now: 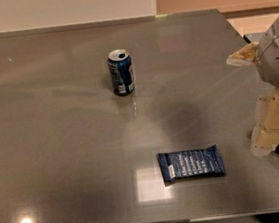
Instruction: Move rxbar blueberry near pepsi can
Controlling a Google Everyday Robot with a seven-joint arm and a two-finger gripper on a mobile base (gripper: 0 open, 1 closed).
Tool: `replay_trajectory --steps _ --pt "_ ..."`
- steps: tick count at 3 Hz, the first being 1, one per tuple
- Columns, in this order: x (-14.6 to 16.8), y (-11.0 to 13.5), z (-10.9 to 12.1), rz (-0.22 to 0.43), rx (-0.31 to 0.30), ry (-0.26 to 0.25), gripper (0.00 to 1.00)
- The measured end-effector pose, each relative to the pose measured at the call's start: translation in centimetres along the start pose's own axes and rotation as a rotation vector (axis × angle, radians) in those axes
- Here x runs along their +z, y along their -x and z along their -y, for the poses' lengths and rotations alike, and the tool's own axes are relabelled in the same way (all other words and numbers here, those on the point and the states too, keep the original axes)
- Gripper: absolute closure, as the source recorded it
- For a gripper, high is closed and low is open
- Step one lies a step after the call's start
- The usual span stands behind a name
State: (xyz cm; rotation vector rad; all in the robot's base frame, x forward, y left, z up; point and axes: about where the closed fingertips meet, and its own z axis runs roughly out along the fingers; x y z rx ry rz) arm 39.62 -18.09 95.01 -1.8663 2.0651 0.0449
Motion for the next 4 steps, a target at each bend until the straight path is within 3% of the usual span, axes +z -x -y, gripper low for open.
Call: replay_trajectory --steps 1,4 --pt "5.9 1.5 -3.0 0.045 -0.13 0.063 0.0" --pt "13.4 1.8 -4.4 0.066 -0.143 0.157 0.0"
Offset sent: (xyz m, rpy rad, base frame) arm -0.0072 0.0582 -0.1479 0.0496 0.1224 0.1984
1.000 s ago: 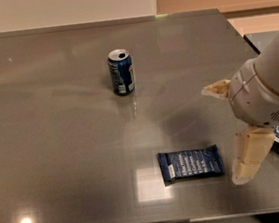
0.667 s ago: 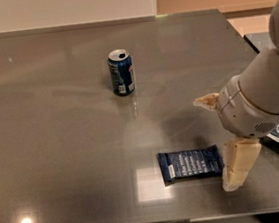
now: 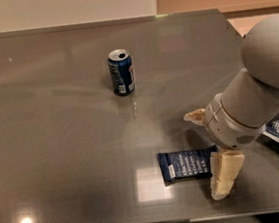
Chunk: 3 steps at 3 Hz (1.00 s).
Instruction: Move rxbar blueberry near pepsi can
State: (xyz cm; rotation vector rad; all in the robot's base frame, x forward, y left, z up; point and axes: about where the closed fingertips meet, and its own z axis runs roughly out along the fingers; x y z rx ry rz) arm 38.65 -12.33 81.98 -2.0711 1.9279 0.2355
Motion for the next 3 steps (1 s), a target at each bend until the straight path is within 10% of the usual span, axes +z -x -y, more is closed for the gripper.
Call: replay_trajectory --steps 3 --pt "0.08 1.24 -1.06 0.019 0.001 0.051 0.65"
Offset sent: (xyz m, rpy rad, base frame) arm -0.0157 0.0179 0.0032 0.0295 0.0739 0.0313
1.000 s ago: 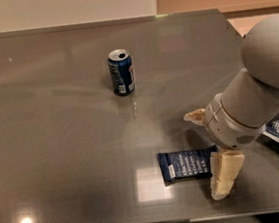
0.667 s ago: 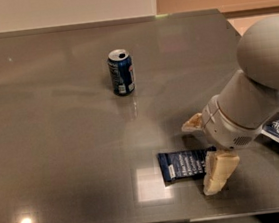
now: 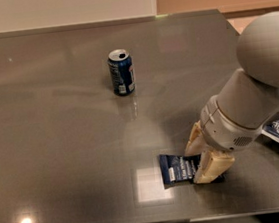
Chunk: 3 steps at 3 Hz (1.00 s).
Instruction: Move rxbar blueberry near pepsi can
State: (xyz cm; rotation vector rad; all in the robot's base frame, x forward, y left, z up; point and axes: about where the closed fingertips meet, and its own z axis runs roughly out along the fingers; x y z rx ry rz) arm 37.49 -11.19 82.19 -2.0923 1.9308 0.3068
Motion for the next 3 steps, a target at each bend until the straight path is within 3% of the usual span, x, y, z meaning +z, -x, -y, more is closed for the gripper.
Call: replay_trajectory --steps 1,2,3 --pt "-0.3 0.1 0.0 0.0 0.0 0.0 0.88" --pt "-2.0 0.8 0.9 -0.022 0.022 -0.027 1.0" --pt "-4.2 2.4 3.4 -0.028 0.046 -0.072 1.0"
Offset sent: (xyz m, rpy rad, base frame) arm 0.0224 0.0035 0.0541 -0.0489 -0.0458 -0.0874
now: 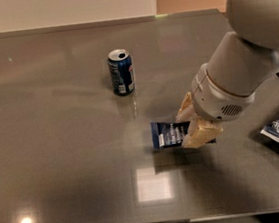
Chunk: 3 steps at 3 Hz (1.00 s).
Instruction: Move rxbar blueberry near pepsi can
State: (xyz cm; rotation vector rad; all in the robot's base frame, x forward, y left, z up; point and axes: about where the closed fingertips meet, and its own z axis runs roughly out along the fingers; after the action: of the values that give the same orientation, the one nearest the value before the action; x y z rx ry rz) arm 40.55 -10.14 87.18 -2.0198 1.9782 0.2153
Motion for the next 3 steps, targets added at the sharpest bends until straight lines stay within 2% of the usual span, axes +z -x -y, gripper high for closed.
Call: replay_trajectory --steps 1,2,3 --pt "-1.3 1.7 3.5 0.013 0.013 -0.03 1.0" --pt "-1.5 2.3 7.6 0.049 0.013 -0.045 1.0" --pt "-0.4 2.4 10.7 0.095 0.005 -0.034 1.0"
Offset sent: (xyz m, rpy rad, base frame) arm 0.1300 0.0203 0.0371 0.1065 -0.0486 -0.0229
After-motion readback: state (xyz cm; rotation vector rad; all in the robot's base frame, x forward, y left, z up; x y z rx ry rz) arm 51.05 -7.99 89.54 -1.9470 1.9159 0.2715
